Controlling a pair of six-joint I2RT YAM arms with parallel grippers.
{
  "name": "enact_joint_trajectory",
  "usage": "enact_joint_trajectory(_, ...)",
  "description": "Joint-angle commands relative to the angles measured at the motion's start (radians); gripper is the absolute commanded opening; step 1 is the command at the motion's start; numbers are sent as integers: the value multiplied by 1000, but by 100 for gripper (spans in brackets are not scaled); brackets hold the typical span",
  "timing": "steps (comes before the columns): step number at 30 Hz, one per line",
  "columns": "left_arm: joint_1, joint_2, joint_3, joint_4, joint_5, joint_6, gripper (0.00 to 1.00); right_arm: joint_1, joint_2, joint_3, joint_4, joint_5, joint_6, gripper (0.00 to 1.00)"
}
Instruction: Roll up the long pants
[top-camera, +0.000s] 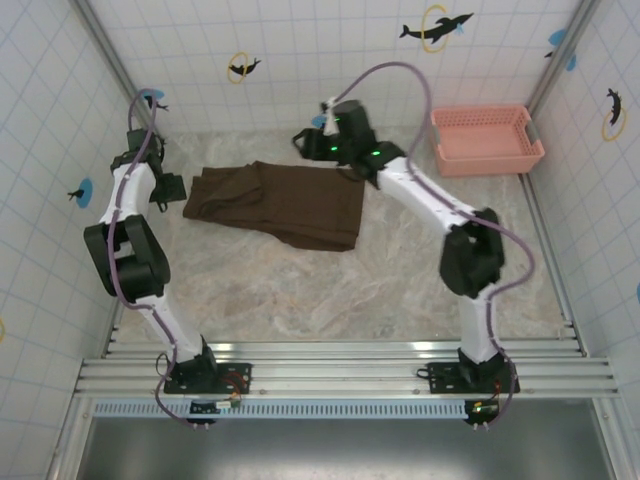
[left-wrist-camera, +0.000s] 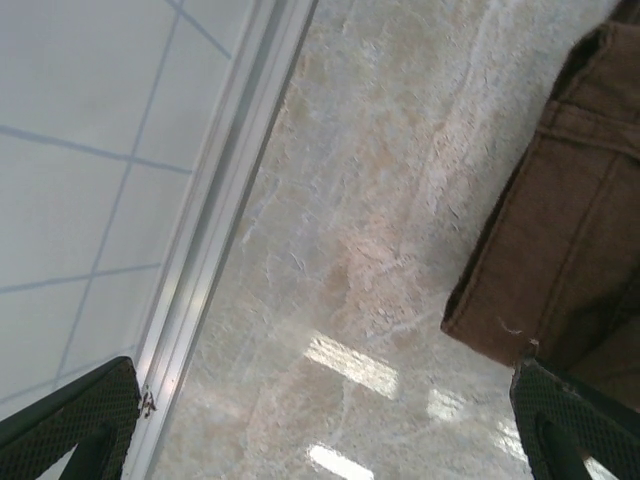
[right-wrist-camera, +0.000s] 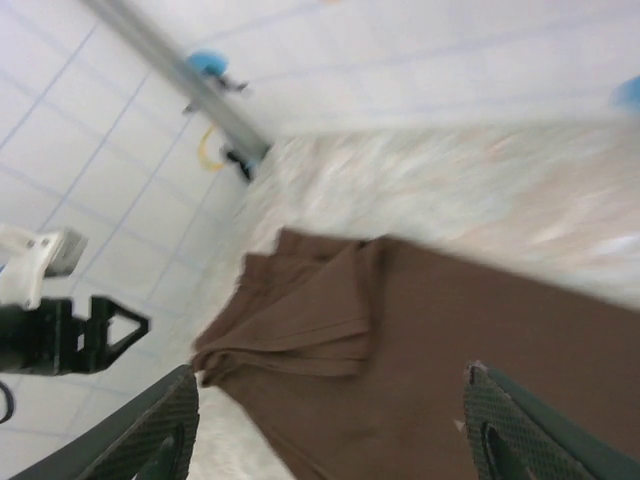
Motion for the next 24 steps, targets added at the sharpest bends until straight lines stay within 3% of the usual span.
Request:
enact_joint_trajectory(1, -15, -48, -47, 32, 52, 30, 98, -75, -101, -225, -157, 8, -116, 72)
enact_joint_trajectory(6, -76, -80, -81, 47, 89, 24, 98, -106, -171, -497, -46, -29, -84, 72)
enact_joint_trajectory(9, -136, -94, -86, 46, 122, 26, 98, -110, -149, -570, -1, -47, -72, 72)
enact_joint_trajectory(12, -215, -102, -83, 36, 110, 53, 97, -116, -109, -604, 8, -54, -70, 71)
enact_joint_trajectory(18, -380, -79, -97, 34, -39, 169, 97, -135, -59, -676, 101, -96, -40, 71)
enact_joint_trajectory(24, -430, -13, -96, 37, -74, 163, 97, -133, 43, -657, 171, -174, 3, 70)
